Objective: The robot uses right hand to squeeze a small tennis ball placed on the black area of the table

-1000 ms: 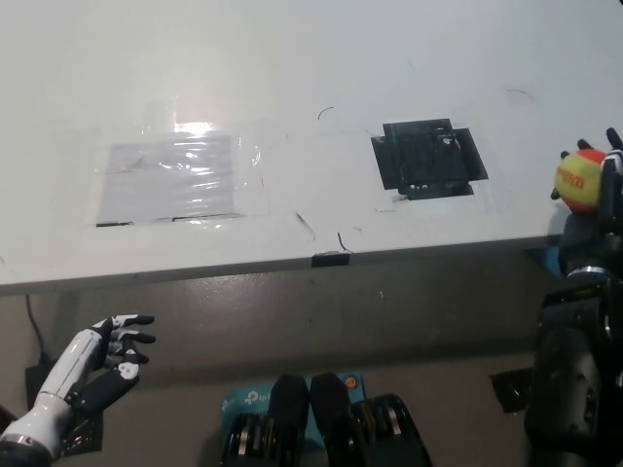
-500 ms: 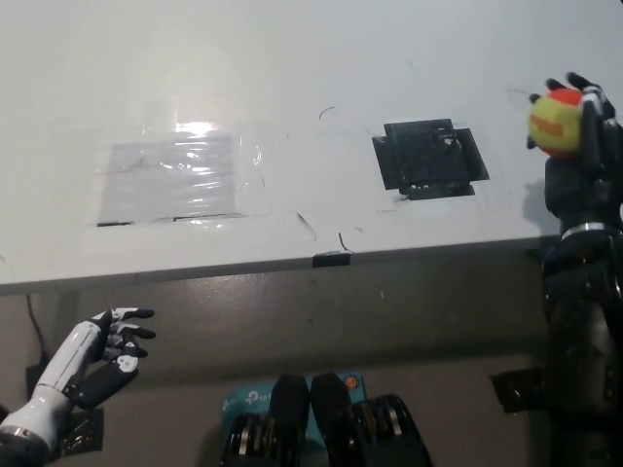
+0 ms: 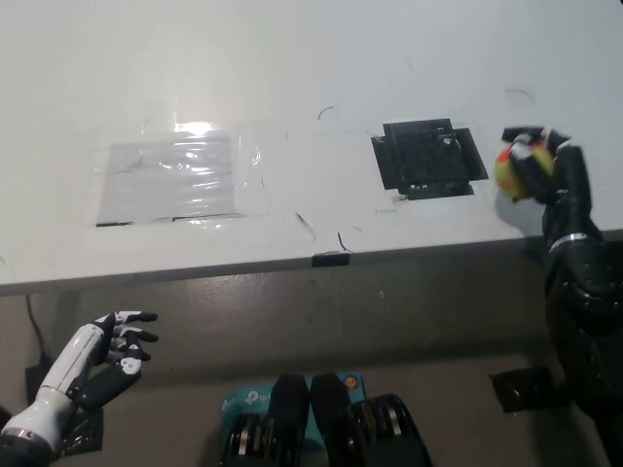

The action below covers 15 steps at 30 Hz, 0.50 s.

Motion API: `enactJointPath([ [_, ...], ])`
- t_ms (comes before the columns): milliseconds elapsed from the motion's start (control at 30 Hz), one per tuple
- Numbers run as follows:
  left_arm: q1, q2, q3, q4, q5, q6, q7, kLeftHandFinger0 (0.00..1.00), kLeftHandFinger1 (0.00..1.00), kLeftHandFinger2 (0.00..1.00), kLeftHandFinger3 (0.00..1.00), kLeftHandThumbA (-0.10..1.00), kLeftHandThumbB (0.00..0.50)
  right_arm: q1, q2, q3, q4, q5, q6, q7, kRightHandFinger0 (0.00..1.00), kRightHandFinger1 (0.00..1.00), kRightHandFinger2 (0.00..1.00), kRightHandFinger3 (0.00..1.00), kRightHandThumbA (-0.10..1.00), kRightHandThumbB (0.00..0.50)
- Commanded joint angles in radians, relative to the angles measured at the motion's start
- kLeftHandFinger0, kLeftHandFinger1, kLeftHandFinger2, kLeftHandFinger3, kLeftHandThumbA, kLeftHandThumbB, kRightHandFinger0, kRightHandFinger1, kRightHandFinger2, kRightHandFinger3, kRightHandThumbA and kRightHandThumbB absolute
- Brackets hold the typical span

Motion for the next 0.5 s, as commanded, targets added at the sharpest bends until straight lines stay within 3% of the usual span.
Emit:
enactJointPath([
  [0, -0.011, 0.042, 0.014, -0.036, -0.007, -0.021, -0.019, 0.47, 0.53, 0.62, 0.73, 0.10, 0.070, -0.308, -0.177, 0.496, 0.267, -0.745, -0.198, 0.009, 0.00, 0.29, 0.72, 0.62, -0.10, 0.023],
  [33, -0.007, 0.040, 0.013, -0.038, -0.005, -0.021, -0.017, 0.47, 0.53, 0.62, 0.73, 0.09, 0.070, -0.319, -0.173, 0.521, 0.287, -0.756, -0.188, 0.009, 0.00, 0.32, 0.74, 0.63, -0.10, 0.001],
  [133, -0.003, 0.038, 0.013, -0.035, -0.011, -0.025, -0.020, 0.47, 0.53, 0.62, 0.72, 0.07, 0.067, -0.342, -0.162, 0.573, 0.331, -0.757, -0.174, 0.021, 0.00, 0.38, 0.78, 0.68, -0.10, 0.000],
  [167, -0.002, 0.038, 0.013, -0.036, -0.013, -0.024, -0.022, 0.47, 0.53, 0.62, 0.72, 0.07, 0.068, -0.348, -0.160, 0.590, 0.342, -0.756, -0.171, 0.022, 0.00, 0.37, 0.76, 0.60, -0.10, 0.000],
  [233, 0.004, 0.037, 0.014, -0.039, -0.013, -0.038, -0.019, 0.46, 0.52, 0.61, 0.72, 0.06, 0.073, -0.371, -0.138, 0.633, 0.378, -0.766, -0.151, 0.026, 0.00, 0.34, 0.73, 0.71, -0.10, 0.000],
  [367, 0.009, 0.037, 0.013, -0.044, -0.008, -0.017, -0.019, 0.48, 0.54, 0.63, 0.73, 0.04, 0.066, -0.388, -0.128, 0.676, 0.386, -0.766, -0.122, 0.031, 0.00, 0.21, 0.55, 0.83, -0.10, 0.004],
  [400, 0.007, 0.040, 0.009, -0.041, 0.001, -0.026, -0.018, 0.47, 0.54, 0.63, 0.73, 0.04, 0.064, -0.394, -0.126, 0.686, 0.386, -0.765, -0.119, 0.031, 0.00, 0.21, 0.53, 0.89, -0.10, 0.015],
  [433, 0.007, 0.040, 0.010, -0.037, -0.003, -0.030, -0.019, 0.47, 0.54, 0.63, 0.72, 0.04, 0.065, -0.401, -0.123, 0.699, 0.381, -0.771, -0.111, 0.033, 0.02, 0.29, 0.59, 0.96, -0.10, 0.031],
  [467, 0.007, 0.040, 0.010, -0.037, -0.002, -0.031, -0.019, 0.46, 0.53, 0.62, 0.72, 0.04, 0.067, -0.405, -0.122, 0.710, 0.382, -0.780, -0.107, 0.020, 0.00, 0.30, 0.58, 0.95, -0.10, 0.045],
])
